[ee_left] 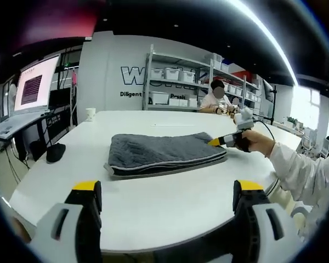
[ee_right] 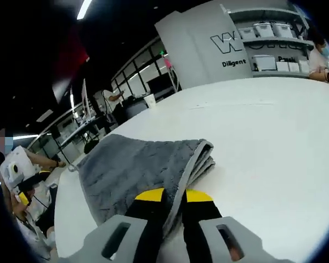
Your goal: Open the folded towel by lifting each exposed corner and separating the folded layers until the towel lies flat within the target outline without major curled edges
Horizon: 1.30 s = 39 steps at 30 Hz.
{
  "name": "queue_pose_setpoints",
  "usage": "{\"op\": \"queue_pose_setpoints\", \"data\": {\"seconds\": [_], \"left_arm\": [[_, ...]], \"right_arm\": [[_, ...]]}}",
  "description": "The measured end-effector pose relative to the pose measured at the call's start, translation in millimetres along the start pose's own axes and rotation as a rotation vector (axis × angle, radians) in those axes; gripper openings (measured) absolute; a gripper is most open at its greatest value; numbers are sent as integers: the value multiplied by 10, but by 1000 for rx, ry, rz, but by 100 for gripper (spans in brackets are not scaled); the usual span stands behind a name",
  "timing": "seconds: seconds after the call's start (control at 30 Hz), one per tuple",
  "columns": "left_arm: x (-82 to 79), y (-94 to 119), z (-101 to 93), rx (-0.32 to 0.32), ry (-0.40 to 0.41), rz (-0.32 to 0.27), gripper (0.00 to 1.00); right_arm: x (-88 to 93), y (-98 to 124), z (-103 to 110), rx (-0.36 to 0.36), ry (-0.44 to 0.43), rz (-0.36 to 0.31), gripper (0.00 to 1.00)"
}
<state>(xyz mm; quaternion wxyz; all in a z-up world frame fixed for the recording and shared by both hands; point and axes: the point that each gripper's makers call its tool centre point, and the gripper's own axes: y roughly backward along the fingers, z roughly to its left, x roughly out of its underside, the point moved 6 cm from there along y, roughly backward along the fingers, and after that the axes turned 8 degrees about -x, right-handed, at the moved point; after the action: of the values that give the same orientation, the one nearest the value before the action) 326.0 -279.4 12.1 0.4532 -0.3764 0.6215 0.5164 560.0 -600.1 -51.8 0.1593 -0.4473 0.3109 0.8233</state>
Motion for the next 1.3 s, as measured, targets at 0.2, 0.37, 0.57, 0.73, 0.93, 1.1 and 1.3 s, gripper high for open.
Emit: {"op": "queue_pose_setpoints", "data": {"seconds": [0.2, 0.37, 0.57, 0.73, 0.93, 1.1, 1.3], "left_arm": [[4, -6, 0, -8, -2, 6, 97], [44, -33, -16, -7, -6, 24, 97], [58, -44, -16, -11, 0, 28, 99], [80, -67, -22, -11, -3, 43, 99], [92, -84, -58, -3, -4, 56, 99], [85, -97, -95, 3, -15, 63, 99], [72, -107, -120, 3, -23, 71, 99]], "right_arm": [[0, 37, -39, 9, 7, 2, 4], [2, 79, -47, 16, 16, 10, 4], [-22, 213, -182, 44, 23, 11, 4], [-29, 366, -285, 74, 28, 24, 4], [-39, 548, -413, 103, 43, 42, 4], [-49, 722, -513, 139, 65, 63, 4], [-52, 955, -688, 187, 85, 96, 4]]}}
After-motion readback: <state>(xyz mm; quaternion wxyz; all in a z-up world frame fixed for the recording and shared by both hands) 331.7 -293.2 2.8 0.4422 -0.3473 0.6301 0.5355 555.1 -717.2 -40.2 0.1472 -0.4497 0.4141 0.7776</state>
